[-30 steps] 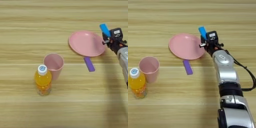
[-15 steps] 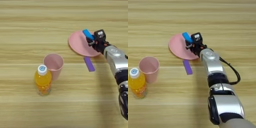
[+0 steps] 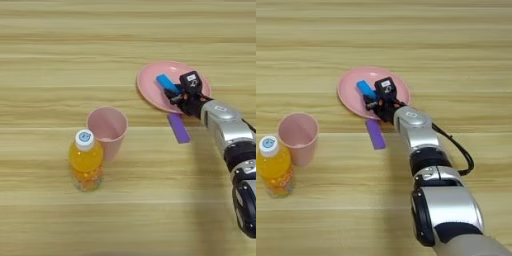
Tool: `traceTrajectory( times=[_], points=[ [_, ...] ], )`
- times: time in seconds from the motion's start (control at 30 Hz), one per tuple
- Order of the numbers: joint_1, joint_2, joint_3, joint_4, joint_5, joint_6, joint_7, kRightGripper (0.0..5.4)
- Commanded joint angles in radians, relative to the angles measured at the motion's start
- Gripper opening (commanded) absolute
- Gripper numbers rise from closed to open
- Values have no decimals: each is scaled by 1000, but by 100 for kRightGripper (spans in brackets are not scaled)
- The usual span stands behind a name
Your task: Move the objects on the table
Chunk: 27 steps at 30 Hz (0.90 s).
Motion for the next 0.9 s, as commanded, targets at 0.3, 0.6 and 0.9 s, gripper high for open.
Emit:
traceTrajectory(
  times=[0.3, 0.6, 0.9],
  points=[
    [-101, -23, -3, -34, 1, -26, -8, 215],
    [-93, -26, -9, -98, 11, -27, -4, 297],
    [-27, -54, -36, -392, 51, 39, 26, 385]
  ],
)
